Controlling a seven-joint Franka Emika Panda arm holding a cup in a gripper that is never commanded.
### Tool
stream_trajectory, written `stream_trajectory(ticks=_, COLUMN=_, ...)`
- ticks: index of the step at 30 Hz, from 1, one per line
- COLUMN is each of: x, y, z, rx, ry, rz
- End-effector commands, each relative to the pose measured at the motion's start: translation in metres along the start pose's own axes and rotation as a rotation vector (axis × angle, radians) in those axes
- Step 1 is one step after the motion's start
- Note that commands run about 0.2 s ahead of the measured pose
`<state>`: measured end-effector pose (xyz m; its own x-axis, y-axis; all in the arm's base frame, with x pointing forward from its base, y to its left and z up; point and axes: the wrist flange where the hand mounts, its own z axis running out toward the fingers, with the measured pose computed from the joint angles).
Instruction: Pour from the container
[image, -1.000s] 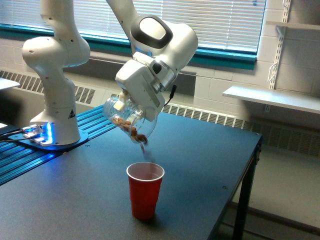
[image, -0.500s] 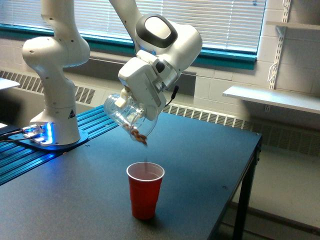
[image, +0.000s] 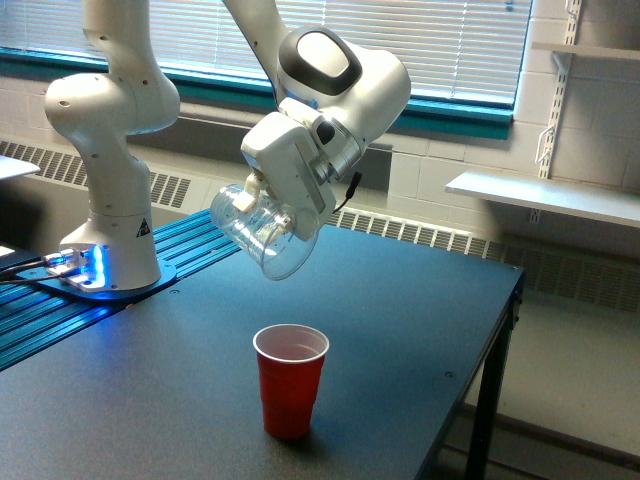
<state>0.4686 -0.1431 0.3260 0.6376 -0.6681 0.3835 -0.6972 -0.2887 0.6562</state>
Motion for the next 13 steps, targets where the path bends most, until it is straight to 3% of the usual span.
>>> stream_trajectory(ticks=1, x=0.003, y=0.001, z=0.000, rx=-0.001, ry=0.004, rz=0.001)
stream_trajectory(ticks=13, x=0.006, y=0.013, z=0.008, rx=0.044, ry=-0.004, rz=0.014)
